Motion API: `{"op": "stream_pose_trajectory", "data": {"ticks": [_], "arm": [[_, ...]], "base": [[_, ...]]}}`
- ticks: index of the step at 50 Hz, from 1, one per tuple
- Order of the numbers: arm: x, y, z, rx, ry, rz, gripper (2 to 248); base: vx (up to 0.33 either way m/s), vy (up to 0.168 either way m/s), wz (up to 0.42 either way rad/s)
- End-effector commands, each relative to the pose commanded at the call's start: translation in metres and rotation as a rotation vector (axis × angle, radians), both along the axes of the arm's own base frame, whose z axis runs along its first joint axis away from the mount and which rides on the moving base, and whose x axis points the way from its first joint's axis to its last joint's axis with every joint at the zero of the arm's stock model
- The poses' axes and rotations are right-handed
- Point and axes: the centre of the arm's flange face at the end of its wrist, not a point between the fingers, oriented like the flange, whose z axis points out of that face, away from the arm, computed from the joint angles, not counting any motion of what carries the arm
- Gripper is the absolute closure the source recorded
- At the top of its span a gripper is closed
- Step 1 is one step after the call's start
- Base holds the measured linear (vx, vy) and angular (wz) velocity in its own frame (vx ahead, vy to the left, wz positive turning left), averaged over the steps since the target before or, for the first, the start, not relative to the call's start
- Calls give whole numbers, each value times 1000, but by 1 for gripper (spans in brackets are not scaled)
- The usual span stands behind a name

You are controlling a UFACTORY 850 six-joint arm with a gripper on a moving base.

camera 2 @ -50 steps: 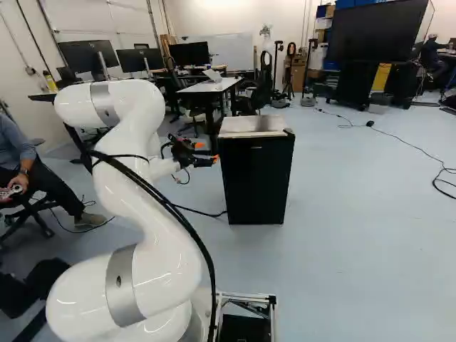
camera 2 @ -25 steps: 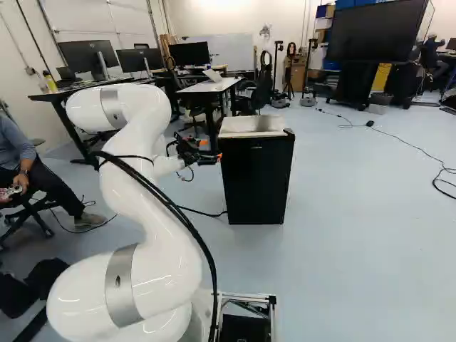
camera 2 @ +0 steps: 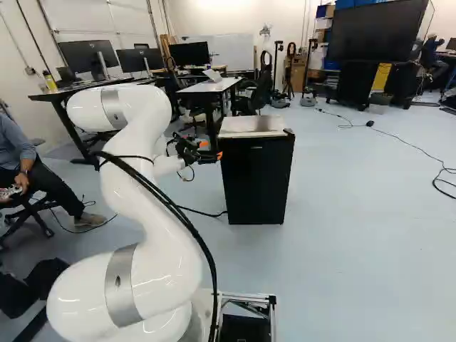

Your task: Open the fridge door

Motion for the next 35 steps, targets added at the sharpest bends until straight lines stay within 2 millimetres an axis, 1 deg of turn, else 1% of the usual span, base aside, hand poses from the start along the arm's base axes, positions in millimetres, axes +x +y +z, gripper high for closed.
{"op": "stream_pose_trajectory", "data": {"ticks": [10, 24, 35], "arm": [[0, 0, 0, -58, 44, 5, 3], [0, -1, 0, -65, 50, 5, 3], [1, -6, 0, -65, 51, -3, 3]], "base": [[0, 0, 0], [0, 0, 0], [0, 0, 0]]}}
